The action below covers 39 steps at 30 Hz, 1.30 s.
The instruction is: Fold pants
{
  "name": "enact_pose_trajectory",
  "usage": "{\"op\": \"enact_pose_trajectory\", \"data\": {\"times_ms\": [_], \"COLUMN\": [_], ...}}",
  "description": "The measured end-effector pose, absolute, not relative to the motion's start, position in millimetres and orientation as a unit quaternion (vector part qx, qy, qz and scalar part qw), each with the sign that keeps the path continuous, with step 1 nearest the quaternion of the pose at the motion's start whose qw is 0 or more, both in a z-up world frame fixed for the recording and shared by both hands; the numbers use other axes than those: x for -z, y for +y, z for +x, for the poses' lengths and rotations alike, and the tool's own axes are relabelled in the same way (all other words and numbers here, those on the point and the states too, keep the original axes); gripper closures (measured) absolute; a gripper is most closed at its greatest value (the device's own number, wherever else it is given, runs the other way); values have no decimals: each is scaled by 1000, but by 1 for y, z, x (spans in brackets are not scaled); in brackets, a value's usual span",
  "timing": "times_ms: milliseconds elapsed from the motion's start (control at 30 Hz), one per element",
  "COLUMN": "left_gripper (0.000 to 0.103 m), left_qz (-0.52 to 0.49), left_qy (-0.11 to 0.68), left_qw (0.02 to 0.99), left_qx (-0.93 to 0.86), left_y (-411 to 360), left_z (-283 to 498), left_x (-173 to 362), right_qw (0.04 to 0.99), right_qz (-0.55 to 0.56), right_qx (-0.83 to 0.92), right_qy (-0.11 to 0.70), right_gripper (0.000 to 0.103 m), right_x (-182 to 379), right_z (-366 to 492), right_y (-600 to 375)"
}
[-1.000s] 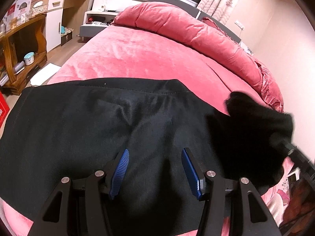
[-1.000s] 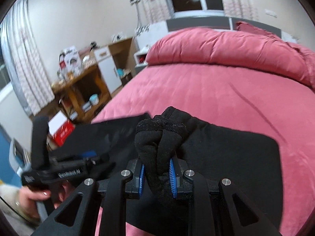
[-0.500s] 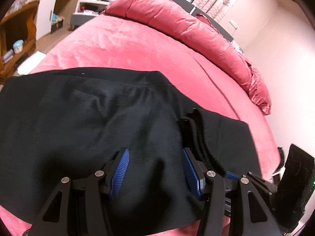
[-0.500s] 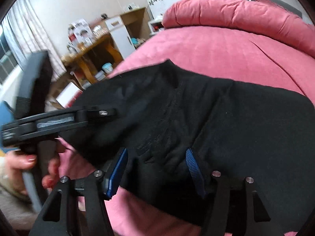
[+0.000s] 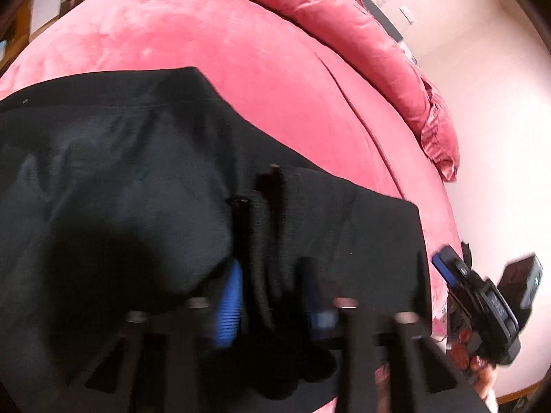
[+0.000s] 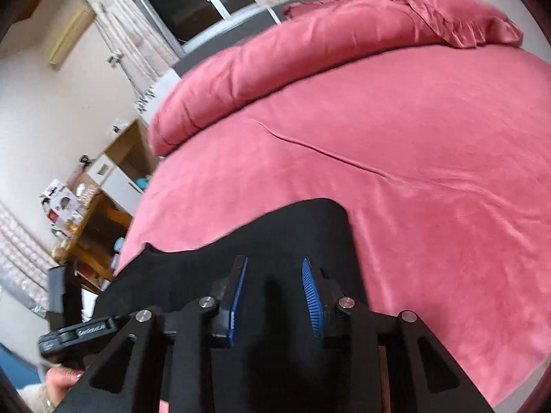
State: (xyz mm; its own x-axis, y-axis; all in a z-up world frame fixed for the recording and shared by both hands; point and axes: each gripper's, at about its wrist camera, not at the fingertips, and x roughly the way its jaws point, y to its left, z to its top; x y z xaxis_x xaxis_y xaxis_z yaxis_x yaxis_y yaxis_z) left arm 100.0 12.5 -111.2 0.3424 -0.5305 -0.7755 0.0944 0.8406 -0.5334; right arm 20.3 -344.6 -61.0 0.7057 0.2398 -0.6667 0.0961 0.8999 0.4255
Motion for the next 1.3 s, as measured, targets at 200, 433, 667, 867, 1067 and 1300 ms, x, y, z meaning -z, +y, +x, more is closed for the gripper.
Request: {"op": "enact_pose_trajectory", "data": {"times_ms": [200, 433, 667, 867, 1067, 1300], "left_gripper": [89, 84, 71, 65, 62, 62], "left_qz": [-166, -118, -111, -131, -65, -169], "left_qy": [435, 474, 471, 468, 468, 454], "left_qw": [853, 850, 856, 852, 861, 861], "left_qx": [234, 196, 182, 193, 188, 158], "left_y": [20, 16, 17, 22, 6, 67], "left_z": [71, 78, 72, 49, 40, 32], "left_x": [59, 112, 102, 96, 105, 85], "right_qw": [896, 899, 904, 906, 890, 914], "right_qz": [174, 114, 120, 118, 100, 60], "right_qx": [-39, -20, -19, -30, -17, -62], "right_qy": [407, 422, 410, 405, 445, 396], "right_gripper": [75, 86, 87, 84, 87, 83], "right_x": [76, 102, 96, 75, 89, 60], "right_z": [41, 37, 27, -11, -19, -29], "right_y": [-322, -315, -318, -312, -314, -277]}}
